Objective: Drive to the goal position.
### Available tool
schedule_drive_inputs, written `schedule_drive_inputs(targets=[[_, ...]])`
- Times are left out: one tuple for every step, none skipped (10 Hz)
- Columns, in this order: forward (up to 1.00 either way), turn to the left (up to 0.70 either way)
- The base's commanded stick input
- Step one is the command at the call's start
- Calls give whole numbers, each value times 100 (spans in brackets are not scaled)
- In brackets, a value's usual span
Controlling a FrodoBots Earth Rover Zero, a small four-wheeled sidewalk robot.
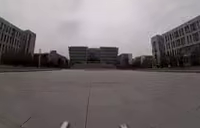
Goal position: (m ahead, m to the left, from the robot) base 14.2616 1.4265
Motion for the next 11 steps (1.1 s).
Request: schedule_drive_inputs(targets=[[70,0],[70,0],[70,0],[70,0],[70,0],[70,0],[70,0],[70,0],[70,0],[70,0],[70,0]])
